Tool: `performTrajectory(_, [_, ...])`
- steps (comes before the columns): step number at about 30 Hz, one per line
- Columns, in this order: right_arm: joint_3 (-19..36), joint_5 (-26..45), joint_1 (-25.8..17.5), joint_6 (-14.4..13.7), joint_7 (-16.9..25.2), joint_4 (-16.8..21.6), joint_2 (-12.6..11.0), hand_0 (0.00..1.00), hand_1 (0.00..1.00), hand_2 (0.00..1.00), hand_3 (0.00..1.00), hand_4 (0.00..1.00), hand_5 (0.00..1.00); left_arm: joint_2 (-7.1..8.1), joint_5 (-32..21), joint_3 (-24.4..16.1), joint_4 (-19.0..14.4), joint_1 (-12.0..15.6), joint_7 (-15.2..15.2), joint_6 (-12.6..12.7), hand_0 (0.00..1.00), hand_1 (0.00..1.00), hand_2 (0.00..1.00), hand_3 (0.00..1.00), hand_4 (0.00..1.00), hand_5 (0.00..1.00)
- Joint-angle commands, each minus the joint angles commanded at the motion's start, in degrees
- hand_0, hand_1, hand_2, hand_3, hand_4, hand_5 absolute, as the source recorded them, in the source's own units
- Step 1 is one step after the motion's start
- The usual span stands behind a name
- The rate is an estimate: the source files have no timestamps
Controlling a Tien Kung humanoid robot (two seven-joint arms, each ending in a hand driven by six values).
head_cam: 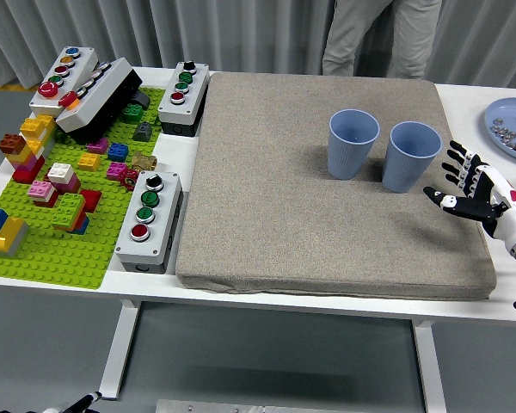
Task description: Pick cup pour cup place
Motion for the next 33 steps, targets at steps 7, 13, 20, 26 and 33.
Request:
performTrajectory(7, [2.81,0.55,4.3,-1.02,0.08,1.14,-2.27,0.995,0.949,0.998,0.998,0.808,0.09,0.2,-0.12,-0.19,0.0,-0.06,-0.06,0.08,0.837,0.842,0.869,0.797,0.643,0.998])
performTrajectory(13, [4.76,2.57,8.14,-0.7,0.04,1.43,-4.65,0.996,0.946,0.998,0.998,0.811,0.098,0.5,0.2,-0.96,0.0,0.0,-0.08,0.29,0.838,0.844,0.869,0.797,0.643,0.998])
performTrajectory(20, [6.15,3.56,10.62,-0.81,0.05,1.06,-5.47,0.987,0.931,0.998,0.989,0.809,0.119,0.65,0.63,-1.66,0.0,-0.14,-0.05,0.49,0.842,0.848,0.869,0.796,0.643,0.998])
performTrajectory(26, [7.78,15.19,15.07,-10.86,4.27,-2.11,-4.02,0.915,0.838,0.861,0.822,0.677,0.626,0.46,0.86,-2.47,0.0,-0.52,-0.01,0.8,0.844,0.849,0.869,0.796,0.642,0.998])
performTrajectory(33, [8.37,20.33,17.34,-13.39,4.5,-4.26,-2.88,0.92,0.833,0.858,0.821,0.684,0.909,0.13,-0.15,-1.39,0.0,-0.68,0.06,0.78,0.842,0.852,0.869,0.796,0.642,0.998])
